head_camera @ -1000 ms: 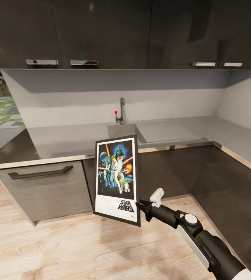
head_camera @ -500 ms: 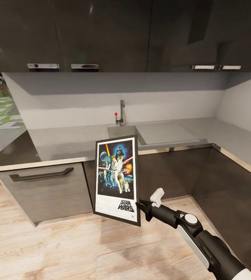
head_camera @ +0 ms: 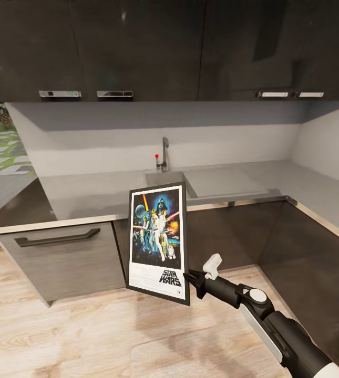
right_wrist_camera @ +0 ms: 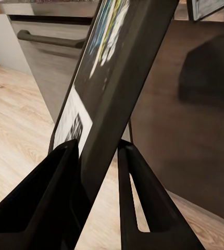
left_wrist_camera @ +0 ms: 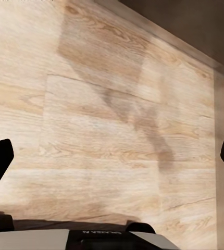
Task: Pick up the poster from the kitchen countertop and hang it on one of the wall nails in the kitchen.
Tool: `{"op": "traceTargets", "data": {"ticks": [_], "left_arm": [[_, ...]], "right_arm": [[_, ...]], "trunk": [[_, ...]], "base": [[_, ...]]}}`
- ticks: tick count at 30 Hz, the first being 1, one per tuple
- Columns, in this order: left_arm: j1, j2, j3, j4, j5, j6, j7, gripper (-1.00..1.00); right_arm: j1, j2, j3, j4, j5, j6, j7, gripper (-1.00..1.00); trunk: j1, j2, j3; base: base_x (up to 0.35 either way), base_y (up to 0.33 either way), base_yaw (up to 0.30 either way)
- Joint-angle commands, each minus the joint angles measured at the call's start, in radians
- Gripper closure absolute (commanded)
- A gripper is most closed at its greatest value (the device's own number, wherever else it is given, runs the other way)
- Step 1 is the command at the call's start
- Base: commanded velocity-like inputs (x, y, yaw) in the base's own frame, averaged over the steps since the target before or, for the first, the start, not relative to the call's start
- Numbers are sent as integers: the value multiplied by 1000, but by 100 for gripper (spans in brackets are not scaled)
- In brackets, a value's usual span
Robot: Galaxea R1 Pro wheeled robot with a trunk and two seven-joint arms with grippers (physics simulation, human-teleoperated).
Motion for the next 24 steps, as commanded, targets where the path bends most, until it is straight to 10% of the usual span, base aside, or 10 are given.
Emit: {"op": "traceTargets", "data": {"ticks": [1, 24], "left_arm": [[-1, 0, 2, 0, 6, 11, -4, -100], [-1, 0, 2, 0, 6, 10, -4, -100]], "right_arm": [[-1, -1, 1, -1, -12, 9, 1, 100], [-1, -1, 1, -1, -12, 5, 1, 100]], "trunk": [[-4, 6, 2], [-92, 167, 74]], "base": [[0, 0, 0], [0, 0, 0]]}}
